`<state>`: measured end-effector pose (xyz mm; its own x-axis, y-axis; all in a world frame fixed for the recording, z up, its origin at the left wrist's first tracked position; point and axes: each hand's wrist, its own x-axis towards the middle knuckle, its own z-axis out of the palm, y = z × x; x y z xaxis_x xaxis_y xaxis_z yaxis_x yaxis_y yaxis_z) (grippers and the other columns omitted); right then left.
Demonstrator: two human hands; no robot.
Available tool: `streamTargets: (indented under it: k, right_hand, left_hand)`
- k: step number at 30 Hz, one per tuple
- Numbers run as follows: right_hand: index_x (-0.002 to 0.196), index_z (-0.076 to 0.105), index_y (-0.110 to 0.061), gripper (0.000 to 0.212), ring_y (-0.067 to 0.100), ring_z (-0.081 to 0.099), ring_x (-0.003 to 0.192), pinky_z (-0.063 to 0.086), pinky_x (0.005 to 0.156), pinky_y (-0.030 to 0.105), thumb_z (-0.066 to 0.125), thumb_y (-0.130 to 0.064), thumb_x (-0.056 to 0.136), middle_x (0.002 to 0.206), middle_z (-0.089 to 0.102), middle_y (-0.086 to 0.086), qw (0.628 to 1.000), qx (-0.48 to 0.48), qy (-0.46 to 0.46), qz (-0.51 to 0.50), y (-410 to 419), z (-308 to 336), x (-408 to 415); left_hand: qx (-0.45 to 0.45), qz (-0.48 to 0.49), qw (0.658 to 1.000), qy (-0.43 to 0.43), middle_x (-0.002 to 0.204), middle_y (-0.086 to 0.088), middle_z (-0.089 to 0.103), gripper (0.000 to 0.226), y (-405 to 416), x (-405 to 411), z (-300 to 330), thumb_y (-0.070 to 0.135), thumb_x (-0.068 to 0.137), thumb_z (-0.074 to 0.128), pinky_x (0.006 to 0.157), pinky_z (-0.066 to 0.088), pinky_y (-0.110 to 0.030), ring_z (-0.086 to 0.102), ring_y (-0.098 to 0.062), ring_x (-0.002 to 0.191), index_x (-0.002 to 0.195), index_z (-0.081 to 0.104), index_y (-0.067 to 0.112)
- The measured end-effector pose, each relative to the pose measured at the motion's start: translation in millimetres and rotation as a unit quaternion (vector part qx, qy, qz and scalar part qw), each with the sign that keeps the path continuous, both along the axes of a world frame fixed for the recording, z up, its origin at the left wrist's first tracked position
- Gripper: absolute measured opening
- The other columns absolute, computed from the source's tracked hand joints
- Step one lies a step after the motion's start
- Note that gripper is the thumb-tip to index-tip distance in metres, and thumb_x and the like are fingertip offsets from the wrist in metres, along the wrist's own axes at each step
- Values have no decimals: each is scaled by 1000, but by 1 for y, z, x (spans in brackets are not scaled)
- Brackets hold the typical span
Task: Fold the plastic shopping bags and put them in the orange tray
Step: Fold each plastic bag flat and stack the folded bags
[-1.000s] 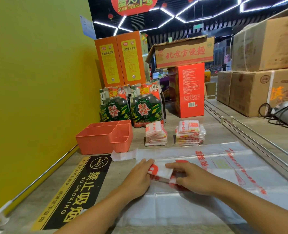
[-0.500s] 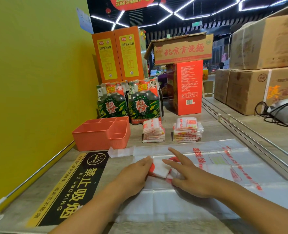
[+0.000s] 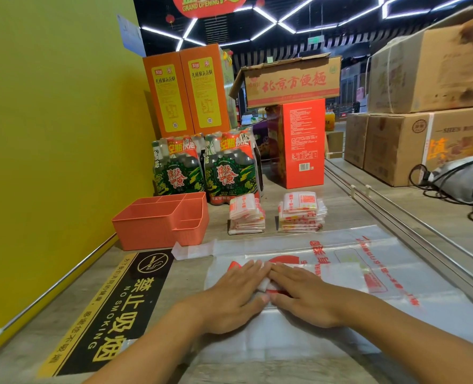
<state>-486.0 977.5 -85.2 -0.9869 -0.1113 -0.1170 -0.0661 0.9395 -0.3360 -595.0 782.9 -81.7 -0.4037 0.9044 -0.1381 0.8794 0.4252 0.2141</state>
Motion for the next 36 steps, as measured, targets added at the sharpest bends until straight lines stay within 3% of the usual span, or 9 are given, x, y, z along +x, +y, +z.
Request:
streamTargets:
  k: [4,10,13,18,23,29,36]
  right_hand:
    - [160,-12,-30,77,7,-8,153,-1,123,28,30,-61,103,167,-15,-13,999,-27,-14,-26,3,1,3]
    - [160,-7,-37,69,4,-12,152,-3,121,30,26,-61,104,166,-15,-17,1000,-10,-21,-12,1,4,5]
    - [158,-10,-42,64,-2,-15,148,-6,121,29,23,-59,105,162,-19,-25,1000,-7,-14,0,-1,3,6]
    - [159,-7,-37,61,0,-18,150,-9,121,28,17,-55,107,165,-14,-21,1000,17,-16,-5,-3,0,1]
    - [160,-7,-33,61,1,-17,150,-11,118,26,17,-52,107,165,-16,-18,999,24,-24,-8,-4,2,2]
    - [160,-8,-34,61,3,-16,151,-9,120,27,18,-51,108,165,-16,-17,1000,28,-7,-12,-4,-2,0]
    - [160,-1,-37,56,4,-17,151,-10,121,29,18,-47,109,166,-14,-17,999,37,-5,-4,-4,-3,-2]
  left_hand:
    - [-57,47,997,23,161,13,-31,75,3,0,-3,68,100,11,124,-12,-35,-34,0,143,156,-20,31]
    - [-79,73,993,45,160,9,-34,79,4,4,-3,74,96,9,124,-15,-37,-37,-7,143,155,-23,32]
    - [-75,88,992,47,160,8,-34,80,6,6,-6,74,96,9,123,-15,-37,-36,-8,144,155,-22,30]
    - [-55,87,995,19,162,9,-30,74,3,4,-4,67,101,12,121,-17,-31,-34,-5,144,157,-18,30]
    - [-65,73,995,-4,161,13,-31,72,-6,3,5,66,101,19,124,-11,-38,-34,-4,144,157,-15,36]
    - [-88,93,992,4,159,6,-37,77,2,8,0,70,99,16,122,-16,-37,-39,-11,142,155,-22,33]
    - [-79,150,985,11,163,-4,-29,82,6,12,2,69,99,14,121,-14,-35,-31,-17,148,158,-17,21]
